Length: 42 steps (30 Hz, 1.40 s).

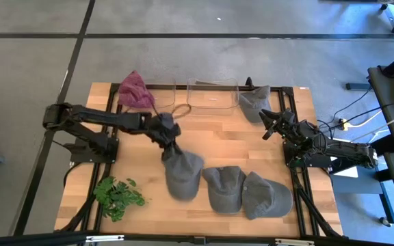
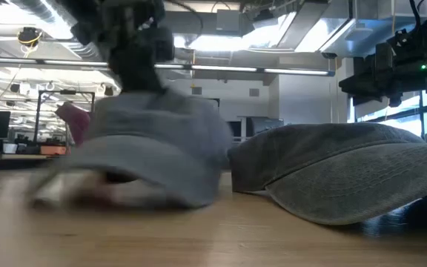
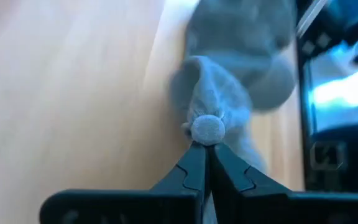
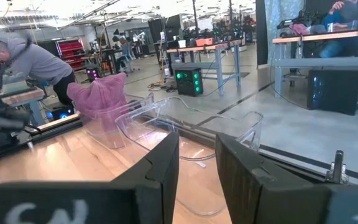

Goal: Pick & Place hat
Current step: Put the gray cap into the right transparent bin

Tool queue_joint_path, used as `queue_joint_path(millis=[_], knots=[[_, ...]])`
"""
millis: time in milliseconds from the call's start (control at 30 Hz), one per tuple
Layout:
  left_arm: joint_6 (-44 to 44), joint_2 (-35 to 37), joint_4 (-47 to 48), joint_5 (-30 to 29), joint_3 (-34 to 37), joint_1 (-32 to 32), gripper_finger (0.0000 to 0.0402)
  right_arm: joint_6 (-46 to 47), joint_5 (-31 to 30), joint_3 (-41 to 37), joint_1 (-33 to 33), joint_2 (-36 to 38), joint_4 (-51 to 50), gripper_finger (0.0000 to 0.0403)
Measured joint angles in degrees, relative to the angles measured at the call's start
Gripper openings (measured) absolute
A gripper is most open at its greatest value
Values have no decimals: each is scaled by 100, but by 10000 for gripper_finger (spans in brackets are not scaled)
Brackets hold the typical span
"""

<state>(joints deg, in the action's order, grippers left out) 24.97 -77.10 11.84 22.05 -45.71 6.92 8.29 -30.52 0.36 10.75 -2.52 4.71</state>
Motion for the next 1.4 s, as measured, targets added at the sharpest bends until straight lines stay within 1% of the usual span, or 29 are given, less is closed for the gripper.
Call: queue_joint_path(millis=[100,200,333,400,500,600,767,867,933,1067,1233,1400], knots=[[102,342,-18,87,-265,281,4,0,0,0,1,0,0,106],[364,611,-275,276,-529,558,4,0,0,2,-1,0,0,106],[773,811,-1266,314,-817,835,4,0,0,1,-1,0,0,106],[1034,815,-1879,205,-904,975,4,-1,0,1,1,0,0,106],[1512,778,-2697,-497,-1023,1141,4,9,1,0,1,0,0,106],[1520,767,-3169,-1284,-1043,1315,4,15,2,2,-1,0,0,106],[1180,745,-3274,-2833,-1049,1471,5,15,2,1,-1,0,0,106],[763,599,-3331,-3310,-1052,1524,5,9,2,2,-1,0,0,106],[717,441,-3441,-3562,-1052,1552,5,7,2,1,0,0,0,106],[625,5,-3747,-3791,-1052,1593,5,2,2,0,1,0,0,106],[579,-585,-3981,-3870,-1049,1773,5,8,2,0,0,0,0,106],[593,-1052,-4128,-3462,-1049,2012,5,15,3,1,0,0,0,106]])
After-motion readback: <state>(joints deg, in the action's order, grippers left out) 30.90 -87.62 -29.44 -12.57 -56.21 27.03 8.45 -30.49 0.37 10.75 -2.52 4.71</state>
